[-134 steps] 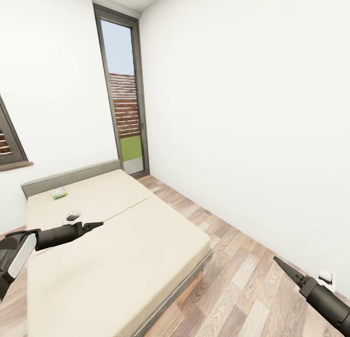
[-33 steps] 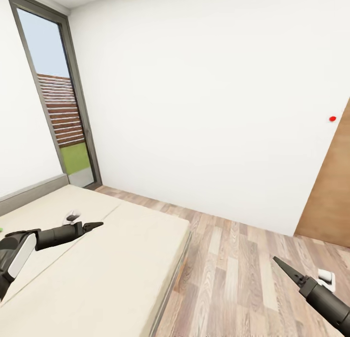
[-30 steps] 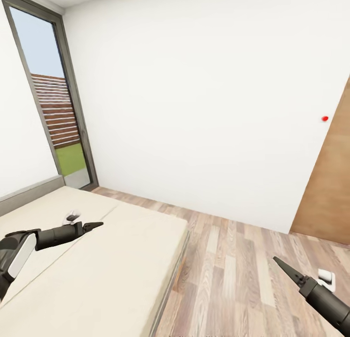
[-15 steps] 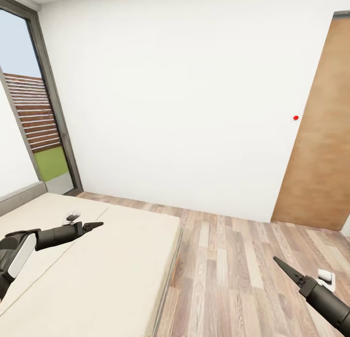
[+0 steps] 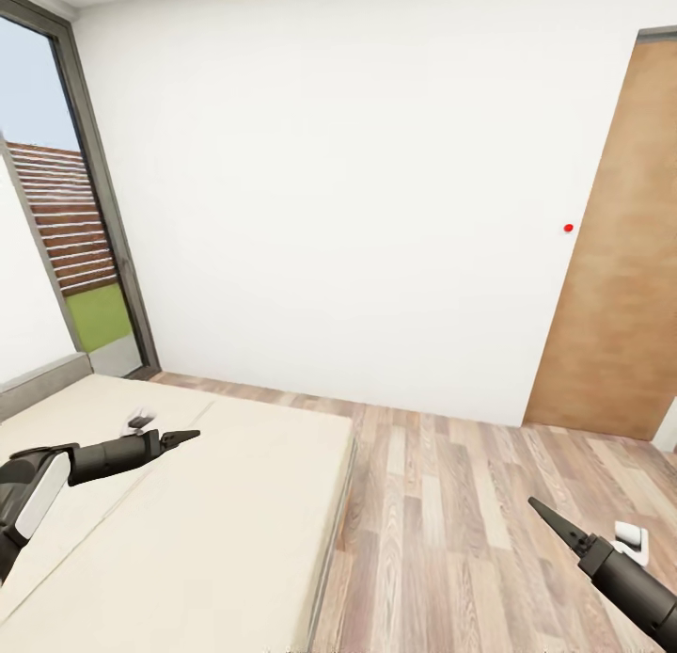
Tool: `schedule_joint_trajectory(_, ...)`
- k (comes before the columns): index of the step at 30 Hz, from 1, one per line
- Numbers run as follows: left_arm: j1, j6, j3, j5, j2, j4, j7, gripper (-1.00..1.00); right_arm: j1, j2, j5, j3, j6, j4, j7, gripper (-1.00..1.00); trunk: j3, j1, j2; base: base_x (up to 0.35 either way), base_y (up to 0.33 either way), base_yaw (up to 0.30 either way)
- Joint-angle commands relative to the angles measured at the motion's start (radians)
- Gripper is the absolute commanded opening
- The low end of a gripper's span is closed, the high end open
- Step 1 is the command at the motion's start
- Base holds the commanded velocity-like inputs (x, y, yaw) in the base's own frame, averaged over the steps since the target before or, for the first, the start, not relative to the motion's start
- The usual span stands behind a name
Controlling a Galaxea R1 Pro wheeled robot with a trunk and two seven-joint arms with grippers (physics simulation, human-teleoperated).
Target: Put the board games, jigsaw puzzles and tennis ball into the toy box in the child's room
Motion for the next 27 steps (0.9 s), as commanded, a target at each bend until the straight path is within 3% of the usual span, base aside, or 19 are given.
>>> schedule_joint_trajectory(1,0.0,0.005,0.001,0.002,0.0,0.0,-0.002,1.0,0.0,0.0,-0.004,0.0,0.006,-0.001,0.0,1.0,0.0,0.0,-0.001,-0.091,0.225,-0.066)
schedule_joint_trajectory(27,0.0,0.005,0.001,0.002,0.0,0.0,-0.003,1.0,0.0,0.0,-0.006,0.0,0.006,-0.001,0.0,1.0,0.013,0.0,-0.001,-0.065,0.268,-0.227)
